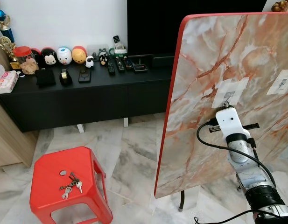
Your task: Hang keys on a hook
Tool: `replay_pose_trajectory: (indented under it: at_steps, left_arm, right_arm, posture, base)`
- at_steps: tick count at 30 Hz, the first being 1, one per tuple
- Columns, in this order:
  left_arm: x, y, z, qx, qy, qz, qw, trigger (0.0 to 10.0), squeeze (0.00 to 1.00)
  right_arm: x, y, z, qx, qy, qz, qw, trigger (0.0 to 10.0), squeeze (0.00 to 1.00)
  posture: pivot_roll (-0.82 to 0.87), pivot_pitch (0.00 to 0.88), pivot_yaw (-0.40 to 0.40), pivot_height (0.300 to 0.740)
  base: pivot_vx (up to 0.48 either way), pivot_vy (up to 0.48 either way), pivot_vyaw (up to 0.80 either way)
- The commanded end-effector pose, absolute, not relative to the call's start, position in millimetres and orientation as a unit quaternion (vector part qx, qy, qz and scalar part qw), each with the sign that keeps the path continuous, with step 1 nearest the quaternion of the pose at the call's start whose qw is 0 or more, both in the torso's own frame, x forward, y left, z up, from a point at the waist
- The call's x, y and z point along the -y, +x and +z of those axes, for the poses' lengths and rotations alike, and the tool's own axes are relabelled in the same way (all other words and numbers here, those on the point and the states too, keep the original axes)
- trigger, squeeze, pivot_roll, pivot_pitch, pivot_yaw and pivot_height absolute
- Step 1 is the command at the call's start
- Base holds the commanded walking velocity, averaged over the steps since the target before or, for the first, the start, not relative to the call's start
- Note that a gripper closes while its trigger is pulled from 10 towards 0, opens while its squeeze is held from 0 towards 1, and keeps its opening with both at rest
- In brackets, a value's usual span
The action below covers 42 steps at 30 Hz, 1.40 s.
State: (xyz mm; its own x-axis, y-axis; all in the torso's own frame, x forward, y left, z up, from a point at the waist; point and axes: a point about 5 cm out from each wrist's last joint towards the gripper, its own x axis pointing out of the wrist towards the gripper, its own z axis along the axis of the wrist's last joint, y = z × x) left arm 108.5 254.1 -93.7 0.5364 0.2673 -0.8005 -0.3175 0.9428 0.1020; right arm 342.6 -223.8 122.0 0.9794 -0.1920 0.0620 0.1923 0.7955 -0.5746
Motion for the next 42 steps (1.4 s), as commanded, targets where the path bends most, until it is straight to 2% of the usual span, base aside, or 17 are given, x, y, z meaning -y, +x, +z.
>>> replay_pose_trajectory:
  at_steps: [1, 2, 7, 10, 17, 18, 19, 20, 23, 27, 29, 30, 31, 33, 37, 39, 42]
  left_arm:
    - [-266, 101, -92, -0.456, -0.028, 0.175, 0.872, 10.0, 0.00]
    - [-267, 100, -92, -0.456, -0.028, 0.176, 0.872, 10.0, 0.00]
    - [-268, 99, -92, -0.456, -0.028, 0.176, 0.872, 10.0, 0.00]
    - [-253, 103, -96, -0.457, -0.030, 0.168, 0.873, 10.0, 0.00]
    - [-239, 111, -97, -0.456, -0.033, 0.160, 0.875, 10.0, 0.00]
    - [-237, 113, -98, -0.456, -0.033, 0.158, 0.875, 10.0, 0.00]
    - [-237, 113, -98, -0.456, -0.033, 0.158, 0.875, 10.0, 0.00]
    - [-236, 114, -98, -0.456, -0.033, 0.158, 0.875, 10.0, 0.00]
    - [-236, 115, -97, -0.456, -0.033, 0.158, 0.875, 10.0, 0.00]
    - [-250, 111, -95, -0.457, -0.030, 0.165, 0.874, 10.0, 0.00]
    - [-255, 108, -94, -0.457, -0.029, 0.167, 0.873, 10.0, 0.00]
    - [-261, 105, -93, -0.457, -0.028, 0.170, 0.872, 10.0, 0.00]
    - [-261, 105, -93, -0.457, -0.028, 0.170, 0.872, 10.0, 0.00]
    - [-265, 104, -92, -0.458, -0.025, 0.168, 0.873, 10.0, 0.00]
    - [-266, 104, -92, -0.457, -0.024, 0.167, 0.873, 10.0, 0.00]
    - [-261, 106, -93, -0.457, -0.023, 0.163, 0.874, 10.0, 0.00]
    - [-251, 111, -94, -0.457, -0.022, 0.154, 0.876, 10.0, 0.00]
  right_arm:
    - [220, 343, 125, 0.007, -0.300, -0.091, 0.950, 10.0, 0.65]
    - [220, 343, 126, 0.006, -0.299, -0.090, 0.950, 10.0, 1.00]
    - [216, 343, 126, 0.008, -0.293, -0.078, 0.953, 10.0, 1.00]
    - [209, 341, 125, 0.014, -0.288, -0.060, 0.956, 10.0, 1.00]
    - [191, 328, 117, 0.018, -0.256, -0.002, 0.966, 10.0, 1.00]
    - [187, 321, 114, 0.018, -0.252, 0.016, 0.967, 10.0, 0.18]
    - [187, 321, 114, 0.018, -0.252, 0.016, 0.967, 10.0, 0.18]
    - [187, 317, 112, 0.015, -0.250, 0.021, 0.968, 10.0, 0.00]
    - [190, 302, 99, -0.013, -0.213, 0.030, 0.977, 10.0, 0.00]
    - [214, 269, 32, -0.177, -0.161, -0.019, 0.971, 10.0, 0.00]
    - [219, 260, 14, -0.217, -0.135, -0.034, 0.966, 10.0, 0.00]
    - [220, 252, -4, -0.258, -0.093, -0.053, 0.960, 10.0, 0.00]
    - [220, 252, -4, -0.258, -0.093, -0.053, 0.960, 10.0, 0.00]
    - [213, 238, -28, -0.304, -0.053, -0.063, 0.949, 10.0, 0.00]
    - [202, 226, -46, -0.347, -0.016, -0.050, 0.936, 10.0, 0.00]
    - [194, 212, -62, -0.397, 0.042, -0.053, 0.915, 10.0, 0.00]
    - [186, 193, -78, -0.447, 0.023, -0.035, 0.894, 10.0, 0.00]
  posture:
    - [0.18, 0.008, -0.070, 0.740]
    - [0.18, 0.008, -0.070, 0.740]
    - [0.18, 0.008, -0.070, 0.740]
    - [0.18, 0.008, -0.071, 0.740]
    - [0.17, 0.007, -0.074, 0.740]
    - [0.18, 0.007, -0.075, 0.740]
    - [0.18, 0.007, -0.075, 0.740]
    - [0.18, 0.007, -0.075, 0.740]
    - [0.17, 0.006, -0.078, 0.740]
    - [0.16, 0.003, -0.075, 0.740]
    - [0.16, 0.002, -0.073, 0.740]
    - [0.16, 0.000, -0.070, 0.740]
    - [0.16, 0.000, -0.070, 0.740]
    - [0.16, 0.000, -0.062, 0.740]
    - [0.16, 0.000, -0.056, 0.740]
    - [0.16, 0.000, -0.051, 0.740]
    - [0.15, 0.000, -0.045, 0.740]
  base:
    - [0.000, 0.000, 0.00]
    - [0.000, 0.000, 0.00]
    - [0.000, 0.000, 0.00]
    - [0.000, 0.000, 0.00]
    - [0.000, 0.000, 0.00]
    - [0.000, 0.000, 0.00]
    - [0.000, 0.000, 0.00]
    - [0.000, 0.000, 0.00]
    - [0.000, 0.000, 0.00]
    - [0.000, 0.000, 0.00]
    - [0.000, 0.000, 0.00]
    - [0.000, 0.000, 0.00]
    - [0.000, 0.000, 0.00]
    - [0.000, 0.000, 0.00]
    - [0.000, 0.000, 0.00]
    - [0.000, 0.000, 0.00]
    - [0.000, 0.000, 0.00]
